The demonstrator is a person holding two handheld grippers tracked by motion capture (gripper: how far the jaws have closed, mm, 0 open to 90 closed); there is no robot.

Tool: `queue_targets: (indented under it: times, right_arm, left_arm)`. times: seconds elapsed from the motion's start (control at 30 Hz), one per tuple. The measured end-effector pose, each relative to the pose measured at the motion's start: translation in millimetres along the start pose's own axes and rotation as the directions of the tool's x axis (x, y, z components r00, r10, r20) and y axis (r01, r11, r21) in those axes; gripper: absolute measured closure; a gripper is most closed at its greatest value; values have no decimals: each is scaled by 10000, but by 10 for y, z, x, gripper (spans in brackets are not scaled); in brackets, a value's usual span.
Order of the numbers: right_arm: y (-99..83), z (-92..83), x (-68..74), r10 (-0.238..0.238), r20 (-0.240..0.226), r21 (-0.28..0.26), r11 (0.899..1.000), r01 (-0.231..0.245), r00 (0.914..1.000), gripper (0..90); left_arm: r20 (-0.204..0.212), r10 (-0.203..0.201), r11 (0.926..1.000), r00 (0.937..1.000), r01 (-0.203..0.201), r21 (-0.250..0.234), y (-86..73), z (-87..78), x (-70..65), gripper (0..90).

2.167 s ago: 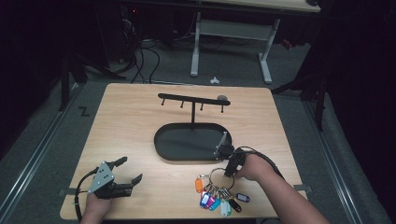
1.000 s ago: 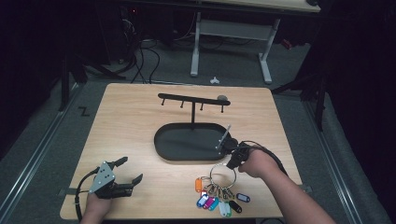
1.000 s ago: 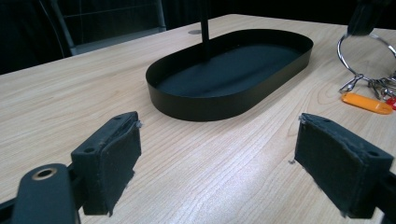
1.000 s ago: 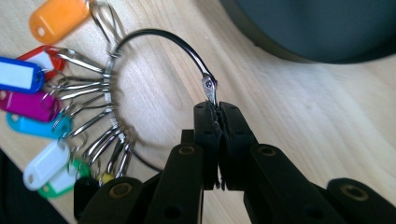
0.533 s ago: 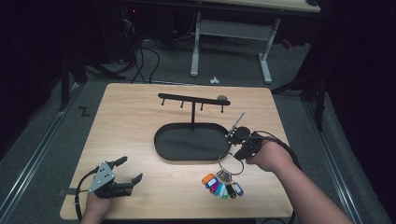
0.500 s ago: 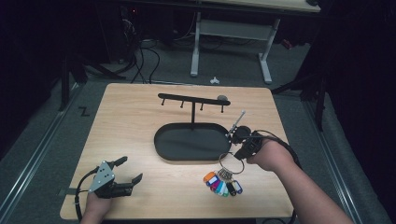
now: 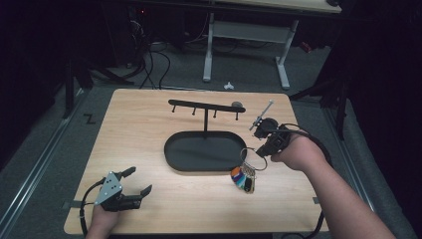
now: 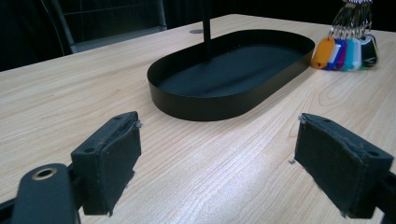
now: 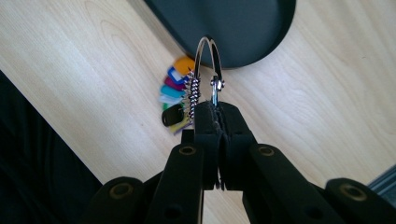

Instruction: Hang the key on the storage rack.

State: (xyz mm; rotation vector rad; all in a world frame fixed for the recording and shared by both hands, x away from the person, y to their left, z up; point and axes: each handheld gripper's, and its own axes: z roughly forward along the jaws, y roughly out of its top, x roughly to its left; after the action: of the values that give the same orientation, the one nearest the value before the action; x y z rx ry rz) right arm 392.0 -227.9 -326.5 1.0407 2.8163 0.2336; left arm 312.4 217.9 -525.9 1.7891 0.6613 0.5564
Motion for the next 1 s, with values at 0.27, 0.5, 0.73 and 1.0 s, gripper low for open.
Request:
queue_targets:
  times: [0.27, 0.5, 0.73, 1.0]
  right_arm:
    - [91, -229, 4, -132, 326, -225, 9997, 139, 9994, 878]
    - [165, -337, -46, -4, 350, -437, 9990, 20, 9994, 878]
    - [263, -322, -76, -8, 294, -519, 9987, 24, 9996, 878]
    - [366, -306, -80, -21, 202, -642, 9979, 34, 9998, 878]
  left_arm:
    - [12, 21, 10000, 10000, -21, -61, -5, -8, -5, 150]
    - [25, 73, 9999, 10000, -73, -86, -8, -15, -13, 150]
    - [6, 67, 9999, 10000, -67, -76, -7, -13, -12, 150]
    - [40, 73, 9999, 10000, -73, -127, -9, -18, -17, 150]
